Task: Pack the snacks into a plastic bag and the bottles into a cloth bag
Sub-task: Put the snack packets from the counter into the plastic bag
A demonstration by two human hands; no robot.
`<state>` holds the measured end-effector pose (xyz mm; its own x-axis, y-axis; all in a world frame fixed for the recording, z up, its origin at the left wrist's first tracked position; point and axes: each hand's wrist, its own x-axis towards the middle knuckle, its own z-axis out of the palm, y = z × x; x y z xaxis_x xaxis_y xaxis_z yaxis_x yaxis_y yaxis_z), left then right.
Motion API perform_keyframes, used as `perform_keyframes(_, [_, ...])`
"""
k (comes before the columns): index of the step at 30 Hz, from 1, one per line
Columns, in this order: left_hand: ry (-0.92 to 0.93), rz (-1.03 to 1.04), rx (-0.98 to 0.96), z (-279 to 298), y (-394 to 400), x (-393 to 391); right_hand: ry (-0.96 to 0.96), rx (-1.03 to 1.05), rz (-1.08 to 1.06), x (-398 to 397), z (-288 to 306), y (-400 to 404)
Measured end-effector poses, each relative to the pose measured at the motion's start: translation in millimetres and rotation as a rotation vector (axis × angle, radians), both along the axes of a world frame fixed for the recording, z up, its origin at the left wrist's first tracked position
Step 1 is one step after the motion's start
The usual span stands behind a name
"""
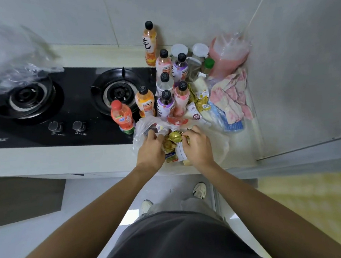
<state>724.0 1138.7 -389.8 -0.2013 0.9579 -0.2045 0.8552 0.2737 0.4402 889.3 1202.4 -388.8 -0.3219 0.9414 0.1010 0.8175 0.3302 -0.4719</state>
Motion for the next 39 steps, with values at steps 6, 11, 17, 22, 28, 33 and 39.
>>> perform_keyframes(6, [0.022, -0.027, 0.092, -7, 19, -6, 0.078, 0.019, -0.093, 7, -3, 10])
perform_keyframes(11, [0.056, -0.035, 0.044, -15, 26, 0, -0.077, -0.157, 0.053, 17, -15, 10])
perform_keyframes(17, [0.124, -0.072, 0.109, -16, 18, 4, -0.216, -0.018, 0.111, 30, -10, 16])
perform_keyframes(22, [0.169, -0.154, 0.203, -4, 27, 16, -0.169, 0.071, 0.090, 37, -2, 38])
perform_keyframes(28, [0.147, -0.210, 0.258, 13, 68, 42, -0.184, 0.099, 0.065, 58, 10, 93])
perform_keyframes(33, [0.090, -0.262, 0.223, 16, 113, 73, -0.329, 0.020, 0.159, 79, 5, 146])
perform_keyframes(39, [0.055, -0.176, -0.104, 11, 177, 109, -0.424, 0.098, 0.354, 82, -9, 210])
